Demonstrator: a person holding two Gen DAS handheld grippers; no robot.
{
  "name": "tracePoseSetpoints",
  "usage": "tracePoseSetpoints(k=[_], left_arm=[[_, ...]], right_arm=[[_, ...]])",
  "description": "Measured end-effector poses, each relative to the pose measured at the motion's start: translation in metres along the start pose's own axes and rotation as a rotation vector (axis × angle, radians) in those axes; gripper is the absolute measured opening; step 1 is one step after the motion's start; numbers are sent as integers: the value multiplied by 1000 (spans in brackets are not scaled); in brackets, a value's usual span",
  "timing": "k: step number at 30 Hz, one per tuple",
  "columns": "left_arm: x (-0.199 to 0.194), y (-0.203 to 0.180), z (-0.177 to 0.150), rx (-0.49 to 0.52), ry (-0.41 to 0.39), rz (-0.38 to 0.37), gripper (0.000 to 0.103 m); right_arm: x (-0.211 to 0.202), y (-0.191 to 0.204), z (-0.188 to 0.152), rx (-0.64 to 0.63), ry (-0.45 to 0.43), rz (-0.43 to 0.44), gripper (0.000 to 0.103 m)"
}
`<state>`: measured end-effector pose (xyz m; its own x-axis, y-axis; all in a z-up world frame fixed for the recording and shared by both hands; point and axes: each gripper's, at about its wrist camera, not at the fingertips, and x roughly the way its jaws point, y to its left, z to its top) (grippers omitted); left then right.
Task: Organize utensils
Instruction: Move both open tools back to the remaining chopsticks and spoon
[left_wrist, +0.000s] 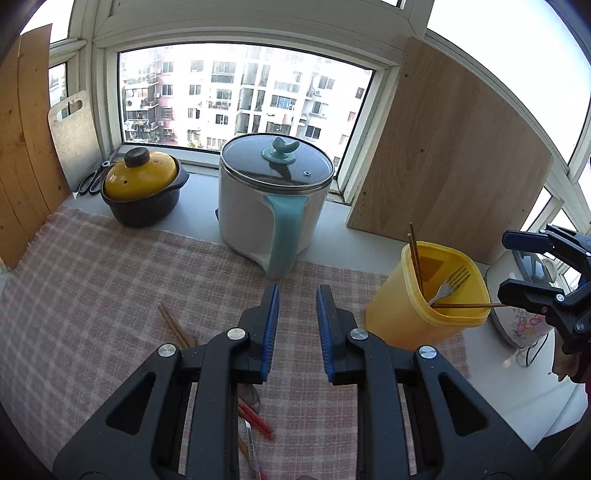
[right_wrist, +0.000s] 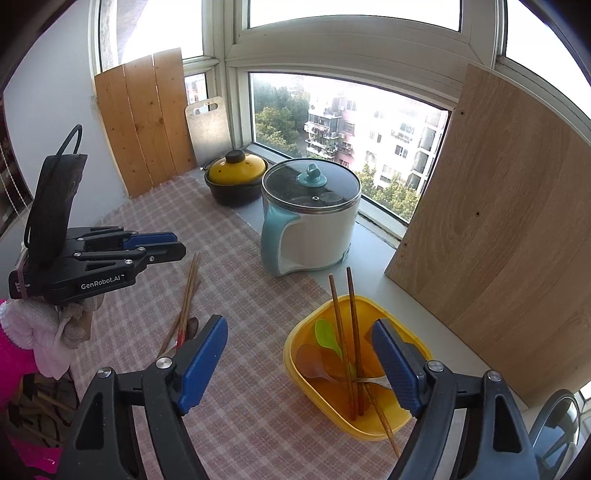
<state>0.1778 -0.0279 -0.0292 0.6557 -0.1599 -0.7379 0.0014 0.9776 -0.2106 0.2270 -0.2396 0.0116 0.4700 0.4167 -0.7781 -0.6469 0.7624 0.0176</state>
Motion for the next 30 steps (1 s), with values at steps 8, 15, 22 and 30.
tracePoseSetpoints(k=[8,15,22,30], left_arm=[[0,76,-36,-52,92,66,19],[0,109,-61,-62,141,67,19],[3,130,-93,-122,186,30,19],[7,128,-131,-164,222,-20,19]], right_arm=[[32,49,4,-45,15,39,87],[75,91,6,-86,69,55,89],[124,117,8,-79,150,133,63],[175,121,-17,5,254,178,48]])
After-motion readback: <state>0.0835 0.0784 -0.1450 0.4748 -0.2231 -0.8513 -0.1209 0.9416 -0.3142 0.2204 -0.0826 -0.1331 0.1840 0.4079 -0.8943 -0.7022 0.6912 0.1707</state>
